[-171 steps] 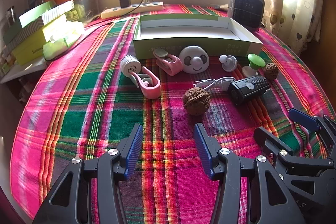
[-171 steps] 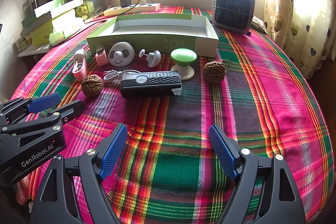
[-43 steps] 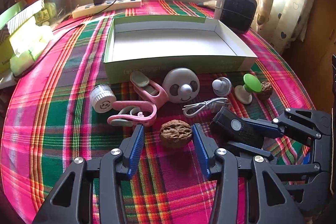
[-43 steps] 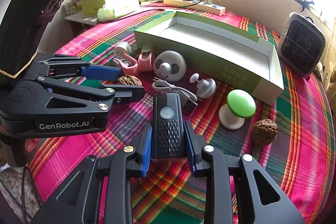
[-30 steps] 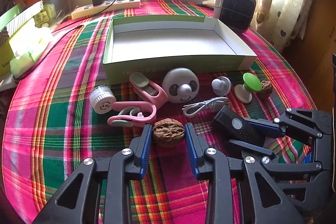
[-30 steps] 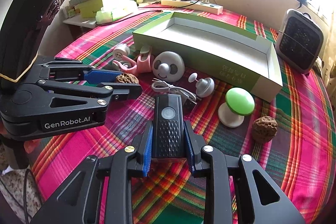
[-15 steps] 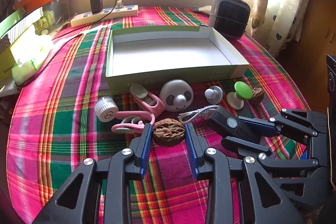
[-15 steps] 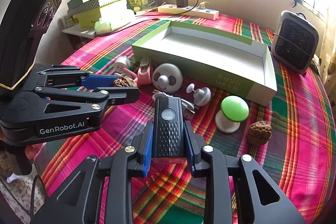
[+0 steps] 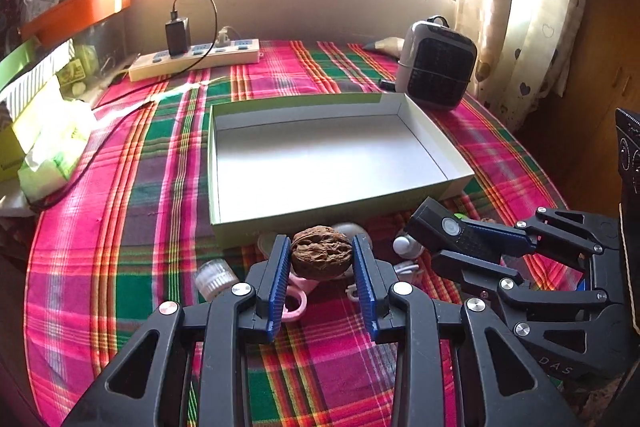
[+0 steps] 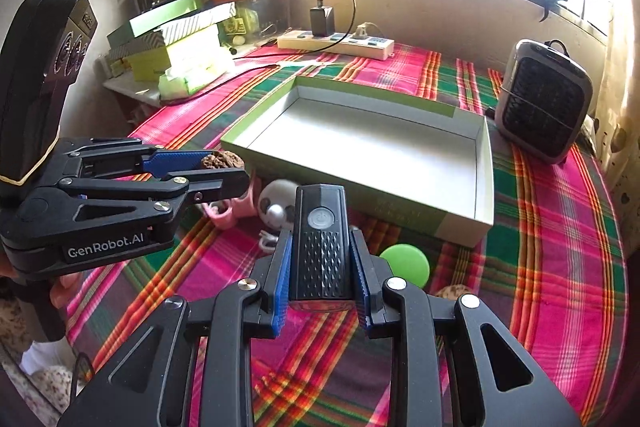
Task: Organize objects
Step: 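Carry the walnut in the left tool and black device in the right tool over the box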
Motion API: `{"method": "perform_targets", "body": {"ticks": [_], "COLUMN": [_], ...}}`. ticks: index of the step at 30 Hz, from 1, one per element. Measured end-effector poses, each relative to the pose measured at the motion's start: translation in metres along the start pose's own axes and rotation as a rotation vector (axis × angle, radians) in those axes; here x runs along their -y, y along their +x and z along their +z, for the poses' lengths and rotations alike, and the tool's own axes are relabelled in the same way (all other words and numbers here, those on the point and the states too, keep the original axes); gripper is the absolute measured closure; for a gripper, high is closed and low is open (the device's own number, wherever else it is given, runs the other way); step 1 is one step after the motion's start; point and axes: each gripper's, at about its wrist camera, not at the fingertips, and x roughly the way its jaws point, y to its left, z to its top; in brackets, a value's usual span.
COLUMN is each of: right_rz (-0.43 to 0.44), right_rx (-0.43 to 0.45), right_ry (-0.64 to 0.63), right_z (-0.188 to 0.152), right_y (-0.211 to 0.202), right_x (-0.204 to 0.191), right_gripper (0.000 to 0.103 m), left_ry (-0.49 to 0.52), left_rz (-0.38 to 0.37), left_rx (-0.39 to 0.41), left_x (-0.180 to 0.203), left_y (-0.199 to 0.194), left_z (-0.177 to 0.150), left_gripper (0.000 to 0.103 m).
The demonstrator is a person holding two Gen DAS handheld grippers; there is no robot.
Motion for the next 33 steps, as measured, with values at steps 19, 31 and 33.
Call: {"method": "perform_targets", "body": {"ticks": [19, 31, 33], "right_rz": [-0.056, -0.098, -0.106], "right_rx": [-0.036, -0.075, -0.083], "right_ry": [0.074, 0.140, 0.151], "right_z": [0.068, 0.087, 0.089], "right_y": [0.052, 0.093, 0.099], "right_x": [0.028, 0.051, 0.054], "right_gripper": [0.075, 0.075, 0.075], "left_ry": [0.018, 0.018, 0.016], "left_rz": [0.026, 0.044, 0.041], "left_rx": [-0.016, -0.062, -0.064], "left_x": [-0.025, -0.038, -0.040], "left_y": [0.050, 0.091, 0.096], "left_z": [0.061, 0.084, 0.086], "left_gripper": [0.074, 0.074, 0.074]}}
